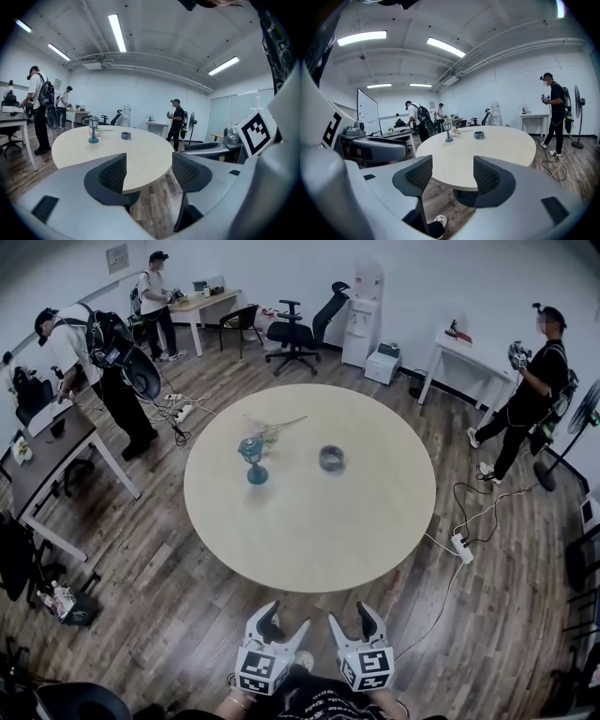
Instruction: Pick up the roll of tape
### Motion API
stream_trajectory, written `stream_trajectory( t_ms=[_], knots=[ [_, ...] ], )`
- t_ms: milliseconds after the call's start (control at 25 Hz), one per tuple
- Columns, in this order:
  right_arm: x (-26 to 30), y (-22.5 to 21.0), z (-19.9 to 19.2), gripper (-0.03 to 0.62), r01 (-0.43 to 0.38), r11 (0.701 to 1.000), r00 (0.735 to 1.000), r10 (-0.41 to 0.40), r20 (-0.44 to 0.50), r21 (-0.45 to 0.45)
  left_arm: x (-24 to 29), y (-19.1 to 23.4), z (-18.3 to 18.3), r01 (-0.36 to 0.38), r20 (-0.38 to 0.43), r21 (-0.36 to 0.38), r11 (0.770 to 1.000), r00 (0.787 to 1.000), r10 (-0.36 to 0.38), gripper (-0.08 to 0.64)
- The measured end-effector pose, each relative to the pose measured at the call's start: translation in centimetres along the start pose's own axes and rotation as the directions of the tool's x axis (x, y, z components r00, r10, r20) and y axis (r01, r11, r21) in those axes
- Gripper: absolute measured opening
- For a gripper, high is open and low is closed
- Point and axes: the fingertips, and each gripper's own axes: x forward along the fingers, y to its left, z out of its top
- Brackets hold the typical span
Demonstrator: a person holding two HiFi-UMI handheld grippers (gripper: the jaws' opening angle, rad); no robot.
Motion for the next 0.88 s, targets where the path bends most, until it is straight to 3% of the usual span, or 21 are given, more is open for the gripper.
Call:
stream_trajectory(
  t_ms=[400, 880],
  knots=[
    [4.4, -2.5, 1.3, 0.270, 0.082, 0.996, 0.997, -0.081, -0.005, 0.034, 5.1, 3.7, 1.7, 0.077, -0.020, 0.022, 0.997, 0.997, -0.077, 0.311],
    [14.4, -4.8, 6.8, 0.270, 0.206, 0.978, 0.978, -0.207, 0.015, 0.042, 14.0, 11.7, 7.1, 0.208, -0.013, 0.068, 0.976, 0.978, -0.208, 0.311]
  ],
)
